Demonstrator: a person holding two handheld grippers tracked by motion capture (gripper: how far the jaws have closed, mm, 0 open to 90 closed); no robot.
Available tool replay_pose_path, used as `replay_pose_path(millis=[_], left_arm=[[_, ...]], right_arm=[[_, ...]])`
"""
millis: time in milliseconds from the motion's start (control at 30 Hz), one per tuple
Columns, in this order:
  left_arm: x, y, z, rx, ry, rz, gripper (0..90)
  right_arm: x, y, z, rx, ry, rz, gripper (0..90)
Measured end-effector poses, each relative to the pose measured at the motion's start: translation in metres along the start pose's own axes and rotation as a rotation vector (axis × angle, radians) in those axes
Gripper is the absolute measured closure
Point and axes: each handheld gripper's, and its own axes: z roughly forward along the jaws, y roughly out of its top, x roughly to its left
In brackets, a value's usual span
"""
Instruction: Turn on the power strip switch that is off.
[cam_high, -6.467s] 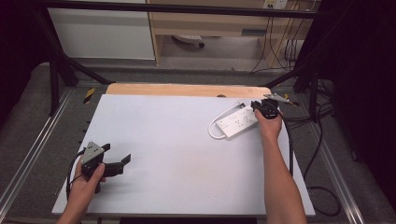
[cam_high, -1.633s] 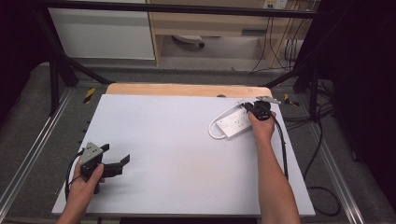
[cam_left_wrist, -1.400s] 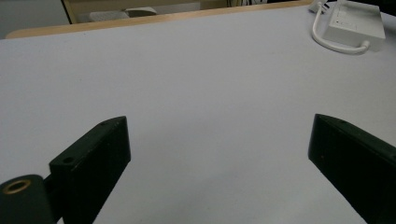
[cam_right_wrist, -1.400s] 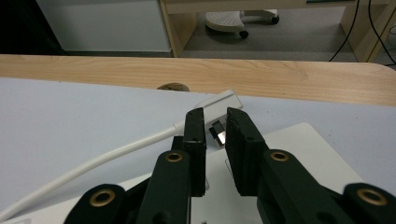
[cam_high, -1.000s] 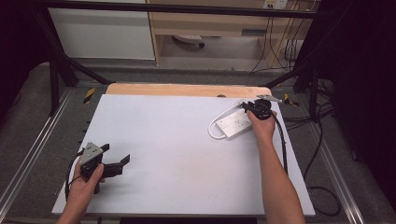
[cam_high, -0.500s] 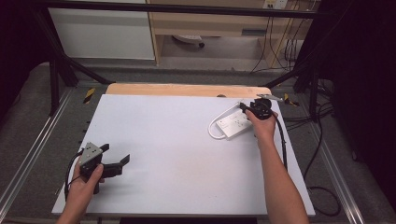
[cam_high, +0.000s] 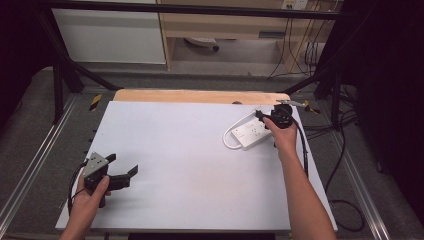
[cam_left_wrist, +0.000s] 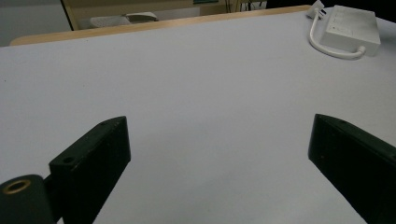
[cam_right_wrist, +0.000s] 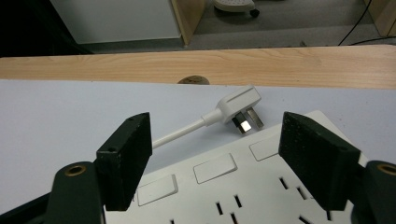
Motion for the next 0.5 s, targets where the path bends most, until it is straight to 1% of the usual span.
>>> replay_pose_path(millis=[67,167,267,300,367,500], left_arm=[[0.000,0.000,0.000,0.000,0.002,0.003,5.8],[0.000,0.000,-0.001,-0.002,0.002,-0.001,5.8],[0.000,0.000,-0.001,-0.002,0.003,-0.002,5.7],[0.000,0.000,-0.002,-0.002,0.002,-0.002,5.8],[0.000,0.000,-0.003,0.000,0.004,0.007,5.8],[0.001,0.000,-0.003,0.001,-0.001,0.001,5.7]], right_arm=[[0.002,0.001,-0.002,0.001,0.004,0.001,22.7],[0.005,0.003,-0.004,0.005,0.001,0.000,16.0],[0.010,0.004,-0.007,0.012,-0.001,0.004,10.7],[0.011,0.004,-0.008,0.013,0.000,-0.002,9.4],[0.013,0.005,-0.010,0.018,0.000,-0.005,7.9],[0.018,0.007,-0.017,0.012,0.011,-0.010,6.5]])
